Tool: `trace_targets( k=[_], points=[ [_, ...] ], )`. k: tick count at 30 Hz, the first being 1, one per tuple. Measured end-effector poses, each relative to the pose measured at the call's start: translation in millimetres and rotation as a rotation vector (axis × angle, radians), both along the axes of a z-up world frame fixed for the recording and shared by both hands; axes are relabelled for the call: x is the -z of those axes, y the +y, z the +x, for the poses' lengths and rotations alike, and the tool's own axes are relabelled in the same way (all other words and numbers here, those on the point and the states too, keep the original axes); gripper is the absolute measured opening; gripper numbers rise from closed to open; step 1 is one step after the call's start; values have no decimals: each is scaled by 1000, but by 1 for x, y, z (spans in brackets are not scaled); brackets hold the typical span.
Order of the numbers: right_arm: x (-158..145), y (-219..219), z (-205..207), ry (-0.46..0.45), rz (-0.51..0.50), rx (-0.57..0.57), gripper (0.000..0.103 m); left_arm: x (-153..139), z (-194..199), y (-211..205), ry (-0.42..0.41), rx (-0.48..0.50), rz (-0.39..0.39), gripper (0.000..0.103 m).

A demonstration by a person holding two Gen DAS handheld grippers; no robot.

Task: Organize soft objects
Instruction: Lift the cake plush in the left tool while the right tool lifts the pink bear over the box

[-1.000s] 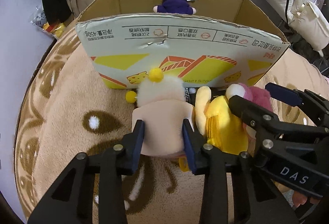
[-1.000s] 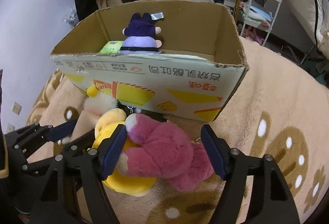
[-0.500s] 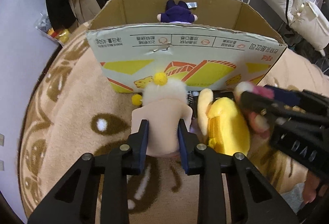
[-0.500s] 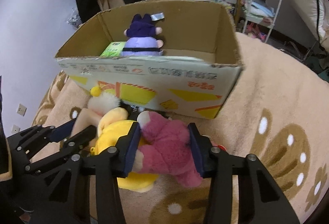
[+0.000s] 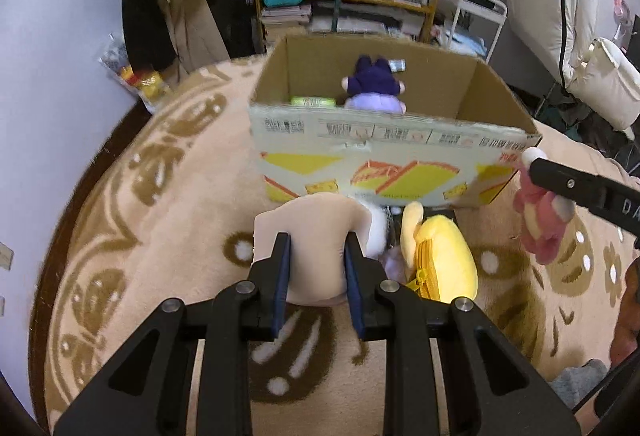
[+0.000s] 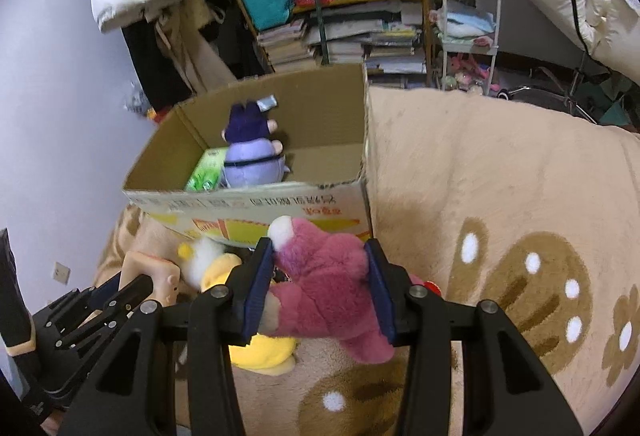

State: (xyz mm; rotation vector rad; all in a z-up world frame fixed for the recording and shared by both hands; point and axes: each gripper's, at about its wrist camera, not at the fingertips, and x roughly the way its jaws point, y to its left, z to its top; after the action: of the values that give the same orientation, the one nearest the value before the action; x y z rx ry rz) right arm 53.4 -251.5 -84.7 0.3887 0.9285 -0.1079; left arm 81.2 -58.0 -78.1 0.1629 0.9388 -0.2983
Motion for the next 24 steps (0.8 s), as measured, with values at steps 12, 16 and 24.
trace_targets(
  k=[12,16,24],
  points=[
    [-56,3,-26,-226,-19,-2,48,-45,-21,11,-199,-12,0,25],
    [-73,8,-30,-305,-37,-17,48,-61,-24,16,-275,-21,-13,25],
    [-96,13,-29,-415,-44,-28,48,-84,-25,11,-418,29,-3,25]
  ],
)
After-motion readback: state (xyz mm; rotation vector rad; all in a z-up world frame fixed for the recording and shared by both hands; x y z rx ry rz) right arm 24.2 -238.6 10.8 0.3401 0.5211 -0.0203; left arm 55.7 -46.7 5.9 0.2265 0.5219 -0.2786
